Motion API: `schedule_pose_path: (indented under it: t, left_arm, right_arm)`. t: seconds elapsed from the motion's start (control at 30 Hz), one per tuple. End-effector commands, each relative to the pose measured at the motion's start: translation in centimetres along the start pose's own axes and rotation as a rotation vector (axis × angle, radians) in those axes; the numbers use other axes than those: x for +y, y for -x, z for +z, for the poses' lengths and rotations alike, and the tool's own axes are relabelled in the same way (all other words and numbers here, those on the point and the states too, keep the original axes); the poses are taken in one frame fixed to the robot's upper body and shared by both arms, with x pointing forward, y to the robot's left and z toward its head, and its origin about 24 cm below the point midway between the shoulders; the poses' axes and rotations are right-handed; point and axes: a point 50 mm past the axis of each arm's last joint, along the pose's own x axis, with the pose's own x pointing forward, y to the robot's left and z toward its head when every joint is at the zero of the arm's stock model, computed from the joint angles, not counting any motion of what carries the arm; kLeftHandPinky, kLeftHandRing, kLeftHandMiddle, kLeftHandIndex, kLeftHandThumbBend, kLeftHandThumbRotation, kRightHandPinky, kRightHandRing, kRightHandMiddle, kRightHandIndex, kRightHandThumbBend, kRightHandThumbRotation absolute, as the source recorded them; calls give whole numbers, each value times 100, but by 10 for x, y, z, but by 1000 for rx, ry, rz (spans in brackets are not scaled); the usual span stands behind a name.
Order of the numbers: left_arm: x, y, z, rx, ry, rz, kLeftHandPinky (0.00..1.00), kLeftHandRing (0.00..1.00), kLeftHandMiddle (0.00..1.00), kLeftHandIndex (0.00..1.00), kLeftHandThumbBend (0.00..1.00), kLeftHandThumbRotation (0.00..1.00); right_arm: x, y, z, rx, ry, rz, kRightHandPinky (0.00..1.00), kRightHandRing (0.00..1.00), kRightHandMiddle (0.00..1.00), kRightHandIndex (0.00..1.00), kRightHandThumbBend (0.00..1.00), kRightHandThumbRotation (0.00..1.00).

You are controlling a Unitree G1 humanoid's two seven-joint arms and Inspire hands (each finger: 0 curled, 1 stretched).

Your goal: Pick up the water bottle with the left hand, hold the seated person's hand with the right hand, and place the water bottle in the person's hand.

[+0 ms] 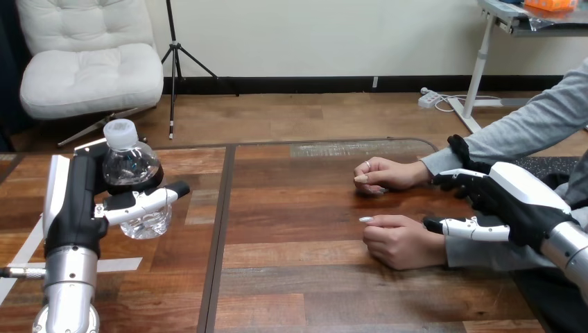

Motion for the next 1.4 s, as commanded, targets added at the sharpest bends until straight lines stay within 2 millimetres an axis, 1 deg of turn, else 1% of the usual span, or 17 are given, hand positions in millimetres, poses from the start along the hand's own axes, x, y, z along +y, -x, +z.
schedule_pose_path:
  t: [0.0, 0.13, 0.27, 0.37, 0.47, 0.57, 0.67, 0.77, 0.87, 1.03, 1.27, 1.37]
  left_arm:
    - [5, -14, 25, -105, 24, 47, 30, 35, 40, 40, 86, 0]
    - [6, -13, 24, -97, 28, 49, 30, 34, 40, 40, 86, 0]
    - [6, -13, 25, -96, 16, 51, 30, 34, 40, 41, 86, 0]
    - [6, -13, 24, -92, 19, 50, 30, 34, 40, 41, 86, 0]
    - [6, -13, 23, -93, 16, 50, 30, 35, 40, 41, 85, 0]
    - [6, -13, 23, -94, 19, 51, 31, 35, 40, 41, 85, 0]
    - [6, -13, 23, -94, 20, 52, 31, 35, 40, 41, 85, 0]
    - [6, -13, 23, -95, 17, 52, 31, 35, 40, 41, 85, 0]
    - [6, -13, 23, -93, 21, 52, 31, 35, 40, 41, 85, 0]
    - [6, -12, 23, -95, 27, 51, 31, 35, 40, 41, 85, 0]
    - [6, -13, 23, -90, 25, 52, 31, 35, 40, 41, 85, 0]
    - [6, -12, 23, -88, 26, 53, 31, 35, 40, 41, 85, 0]
  right_arm:
    - [-40, -12, 11, -40, 62, -79, 67, 79, 83, 83, 73, 73]
    - [-41, -11, 11, -49, 62, -72, 68, 80, 83, 83, 69, 67]
    - [-41, -11, 10, -41, 69, -51, 68, 80, 83, 83, 70, 67]
    - [-40, -10, 9, -39, 73, -46, 69, 80, 82, 83, 69, 63]
    - [-41, -10, 9, -31, 73, -32, 69, 80, 82, 83, 70, 62]
    - [-41, -10, 8, -27, 71, -19, 70, 81, 83, 83, 74, 63]
    - [-40, -10, 8, -26, 73, -16, 71, 81, 83, 83, 76, 62]
    - [-39, -10, 6, -14, 63, -10, 72, 82, 83, 83, 81, 59]
    - [-39, -11, 6, -7, 62, -1, 73, 82, 84, 83, 86, 59]
    - [-38, -11, 5, 2, 55, -1, 80, 84, 85, 84, 96, 56]
    - [-39, -13, 6, 7, 81, 3, 85, 85, 86, 85, 99, 56]
    - [-39, -14, 7, 11, 88, 4, 86, 85, 86, 85, 100, 53]
